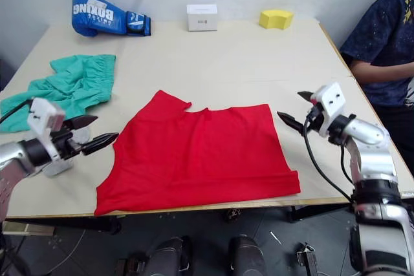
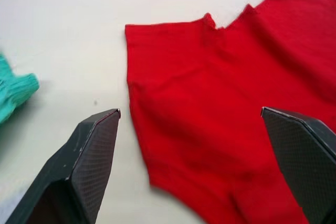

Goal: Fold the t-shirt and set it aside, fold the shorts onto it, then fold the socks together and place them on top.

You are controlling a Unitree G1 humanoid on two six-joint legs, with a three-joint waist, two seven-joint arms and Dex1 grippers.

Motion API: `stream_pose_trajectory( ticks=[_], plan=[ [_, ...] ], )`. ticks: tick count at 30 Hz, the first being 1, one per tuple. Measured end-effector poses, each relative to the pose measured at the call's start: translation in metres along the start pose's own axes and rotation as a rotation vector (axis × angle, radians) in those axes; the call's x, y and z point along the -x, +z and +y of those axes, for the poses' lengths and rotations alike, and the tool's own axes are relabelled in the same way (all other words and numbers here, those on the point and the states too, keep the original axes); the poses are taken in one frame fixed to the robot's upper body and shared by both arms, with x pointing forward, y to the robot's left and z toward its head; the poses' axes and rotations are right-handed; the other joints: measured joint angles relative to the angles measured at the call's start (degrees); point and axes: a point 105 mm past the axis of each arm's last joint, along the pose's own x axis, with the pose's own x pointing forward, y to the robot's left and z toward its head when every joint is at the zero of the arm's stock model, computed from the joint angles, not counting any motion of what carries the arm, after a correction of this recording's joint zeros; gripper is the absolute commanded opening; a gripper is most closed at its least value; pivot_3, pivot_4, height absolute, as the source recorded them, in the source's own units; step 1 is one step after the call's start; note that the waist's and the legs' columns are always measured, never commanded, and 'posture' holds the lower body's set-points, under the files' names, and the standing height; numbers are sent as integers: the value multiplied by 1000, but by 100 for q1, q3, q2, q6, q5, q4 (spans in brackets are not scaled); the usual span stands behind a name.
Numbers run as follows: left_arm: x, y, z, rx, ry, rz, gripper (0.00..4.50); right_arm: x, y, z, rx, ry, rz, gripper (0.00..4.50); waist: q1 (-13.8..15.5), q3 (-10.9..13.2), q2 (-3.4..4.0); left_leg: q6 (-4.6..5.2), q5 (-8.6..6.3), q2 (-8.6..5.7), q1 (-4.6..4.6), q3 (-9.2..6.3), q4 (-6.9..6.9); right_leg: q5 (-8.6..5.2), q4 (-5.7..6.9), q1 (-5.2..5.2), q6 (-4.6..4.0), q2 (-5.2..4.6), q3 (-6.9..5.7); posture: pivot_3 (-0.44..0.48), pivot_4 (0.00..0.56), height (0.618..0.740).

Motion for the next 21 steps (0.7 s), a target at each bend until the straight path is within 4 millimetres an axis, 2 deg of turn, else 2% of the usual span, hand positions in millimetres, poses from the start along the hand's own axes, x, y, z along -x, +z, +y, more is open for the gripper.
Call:
stream_pose_trajectory(
  ticks=[3,7,10,14,17,21],
  plan=[
    [-27,0,13,33,34,21,4500,-19,-7,-8,-49,0,49,4439,-5,2,-4,-32,19,2,-2,25,-4,1,12,-20,2,9,15,0,150,740],
    [-70,-6,14,92,-4,88,4500,-39,-31,-5,-143,9,174,4439,6,13,-19,-30,23,-6,-25,74,9,1,37,-71,5,28,18,0,150,740],
    [-89,-6,22,78,27,133,4500,-51,-32,0,-180,23,194,4439,-25,18,-22,-19,23,-3,-31,101,14,7,38,-86,17,26,31,0,150,740],
    [-90,-16,37,86,85,178,4500,-58,-28,-2,-184,14,214,4439,-75,18,-22,-14,20,1,-23,119,14,8,39,-88,20,21,46,0,150,740],
    [-91,-30,40,117,109,211,4500,-68,-32,8,-187,34,250,4439,-99,18,-22,-15,20,6,-21,121,28,9,50,-88,21,16,52,0,150,740],
    [-91,-34,44,118,129,212,4500,-77,-39,18,-226,24,276,4439,-112,18,-23,-15,20,6,-18,122,41,10,68,-88,23,13,66,0,150,740]
  ],
)
